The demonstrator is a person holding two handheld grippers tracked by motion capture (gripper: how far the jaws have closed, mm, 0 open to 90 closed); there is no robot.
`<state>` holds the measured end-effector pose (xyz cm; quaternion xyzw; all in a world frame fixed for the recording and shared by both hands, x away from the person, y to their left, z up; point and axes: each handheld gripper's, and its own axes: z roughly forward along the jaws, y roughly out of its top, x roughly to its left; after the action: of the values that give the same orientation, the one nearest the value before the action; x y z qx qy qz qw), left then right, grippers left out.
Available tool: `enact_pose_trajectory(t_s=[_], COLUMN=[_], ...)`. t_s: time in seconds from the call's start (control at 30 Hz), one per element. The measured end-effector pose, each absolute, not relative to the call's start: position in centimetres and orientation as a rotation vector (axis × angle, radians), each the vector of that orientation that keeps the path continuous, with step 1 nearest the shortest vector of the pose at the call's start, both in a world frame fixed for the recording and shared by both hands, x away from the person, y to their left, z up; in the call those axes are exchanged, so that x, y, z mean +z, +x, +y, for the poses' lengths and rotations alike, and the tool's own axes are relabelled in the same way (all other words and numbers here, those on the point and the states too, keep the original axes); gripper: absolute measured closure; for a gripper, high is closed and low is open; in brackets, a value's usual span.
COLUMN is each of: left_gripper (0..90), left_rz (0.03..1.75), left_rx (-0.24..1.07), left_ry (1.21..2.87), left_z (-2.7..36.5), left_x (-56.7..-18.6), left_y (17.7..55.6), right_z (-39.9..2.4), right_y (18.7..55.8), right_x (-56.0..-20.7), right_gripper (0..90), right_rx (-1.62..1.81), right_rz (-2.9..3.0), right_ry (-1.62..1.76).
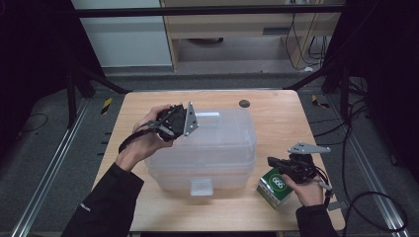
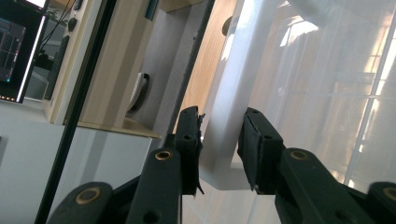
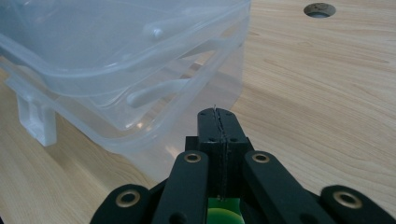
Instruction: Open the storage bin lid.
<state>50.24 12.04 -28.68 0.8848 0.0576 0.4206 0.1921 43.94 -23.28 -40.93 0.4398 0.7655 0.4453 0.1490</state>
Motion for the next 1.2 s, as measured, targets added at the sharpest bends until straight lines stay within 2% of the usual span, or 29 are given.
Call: enact_pose_trajectory(t_s=[0.63, 1.2], left_gripper=[67.6, 66.5], left_rz=[0.269, 0.303], left_rx=[1.163, 1.121], left_ry=[2.433, 2.421], left_z=[12.0, 12.2], left_x=[-28.2, -28.1], left_y=[52.6, 52.7], right_z=[-21.5, -20.7], right_y=[44.1, 44.4], right_x=[-40.6, -39.7], right_gripper=[90.0, 90.0], right_rx=[1.404, 1.513], right_rz=[2.179, 2.168], right_ry=[1.193, 1.146])
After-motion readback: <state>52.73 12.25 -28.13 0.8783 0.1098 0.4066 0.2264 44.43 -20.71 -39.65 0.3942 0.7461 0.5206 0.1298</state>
